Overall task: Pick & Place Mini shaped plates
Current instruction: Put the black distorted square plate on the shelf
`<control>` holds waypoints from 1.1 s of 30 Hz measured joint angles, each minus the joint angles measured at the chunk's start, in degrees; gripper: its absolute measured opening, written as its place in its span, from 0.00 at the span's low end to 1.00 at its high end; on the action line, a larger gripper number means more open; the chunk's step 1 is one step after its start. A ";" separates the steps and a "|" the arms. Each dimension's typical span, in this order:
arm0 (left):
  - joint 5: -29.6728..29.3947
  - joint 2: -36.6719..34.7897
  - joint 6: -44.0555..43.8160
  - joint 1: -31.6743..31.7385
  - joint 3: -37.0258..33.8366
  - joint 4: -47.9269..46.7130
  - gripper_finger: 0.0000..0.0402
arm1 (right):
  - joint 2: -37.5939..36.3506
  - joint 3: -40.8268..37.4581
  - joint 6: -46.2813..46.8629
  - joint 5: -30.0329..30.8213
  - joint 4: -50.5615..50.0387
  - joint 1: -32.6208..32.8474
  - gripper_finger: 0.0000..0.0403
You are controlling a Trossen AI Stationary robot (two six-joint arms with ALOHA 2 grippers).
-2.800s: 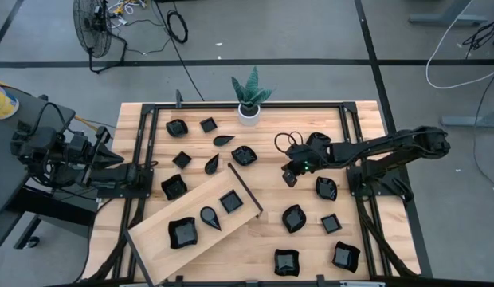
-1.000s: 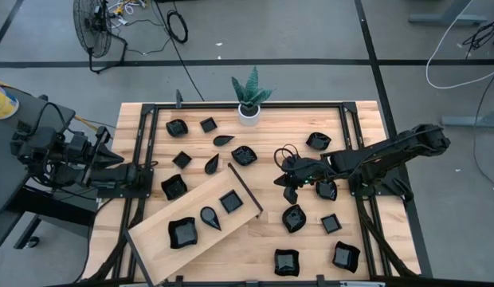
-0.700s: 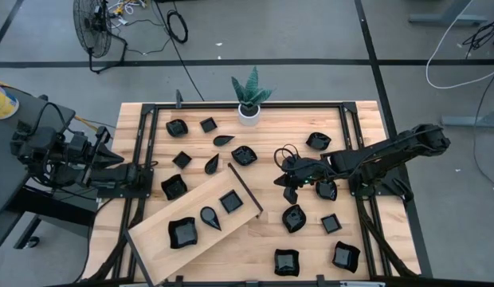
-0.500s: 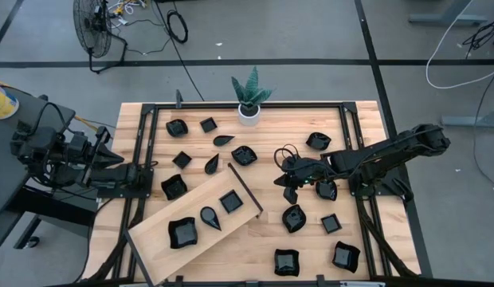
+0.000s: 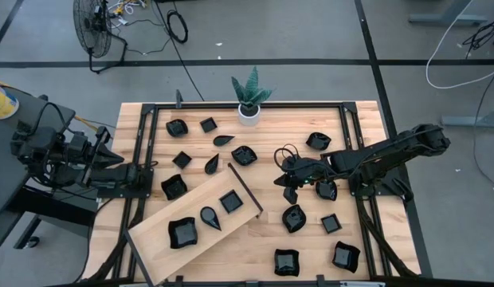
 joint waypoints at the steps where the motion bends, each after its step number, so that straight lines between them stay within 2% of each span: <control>1: 0.00 0.00 0.00 0.00 -0.01 0.01 0.05 | 0.00 0.00 0.16 0.04 0.04 0.00 0.00; 33: 0.00 0.00 0.00 0.02 0.00 -0.01 0.05 | 0.00 0.00 0.95 0.38 1.68 0.00 0.00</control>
